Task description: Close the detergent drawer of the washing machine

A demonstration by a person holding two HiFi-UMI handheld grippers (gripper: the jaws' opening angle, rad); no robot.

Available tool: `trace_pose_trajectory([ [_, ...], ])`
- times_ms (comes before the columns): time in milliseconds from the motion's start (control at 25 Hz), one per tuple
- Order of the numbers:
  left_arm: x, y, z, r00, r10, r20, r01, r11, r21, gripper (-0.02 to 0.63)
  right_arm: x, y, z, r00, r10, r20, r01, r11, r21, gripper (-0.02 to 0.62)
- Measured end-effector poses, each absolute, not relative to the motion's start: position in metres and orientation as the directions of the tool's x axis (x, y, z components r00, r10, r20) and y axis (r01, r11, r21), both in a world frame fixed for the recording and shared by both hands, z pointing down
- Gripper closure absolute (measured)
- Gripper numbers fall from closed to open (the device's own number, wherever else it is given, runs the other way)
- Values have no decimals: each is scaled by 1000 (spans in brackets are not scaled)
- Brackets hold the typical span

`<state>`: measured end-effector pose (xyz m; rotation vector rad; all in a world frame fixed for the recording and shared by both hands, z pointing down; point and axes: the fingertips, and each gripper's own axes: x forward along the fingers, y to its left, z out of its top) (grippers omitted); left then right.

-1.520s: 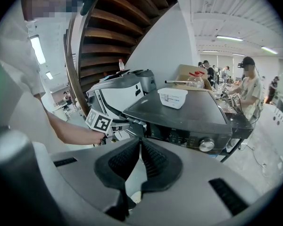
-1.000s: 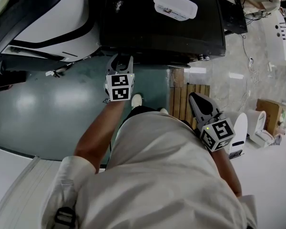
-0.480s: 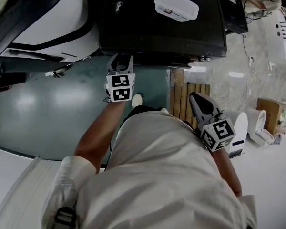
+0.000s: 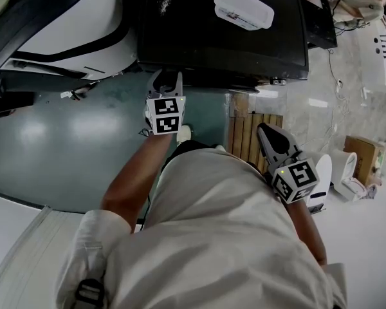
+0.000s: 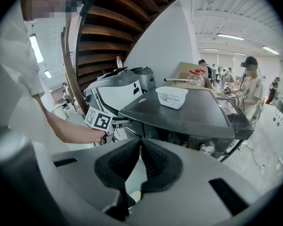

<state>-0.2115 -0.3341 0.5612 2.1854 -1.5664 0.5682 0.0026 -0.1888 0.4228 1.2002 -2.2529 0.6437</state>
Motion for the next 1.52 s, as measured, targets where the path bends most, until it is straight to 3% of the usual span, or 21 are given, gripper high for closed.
trace_pose_trajectory([
  [760, -208, -333, 561, 279, -779, 562, -952, -299, 57, 431, 14, -176, 419, -512, -615, 600, -836, 518, -183, 578],
  [1520, -193, -262, 511, 187, -824, 535, -980, -196, 40, 422, 49, -139, 415, -645, -553, 527, -736, 636, -233, 578],
])
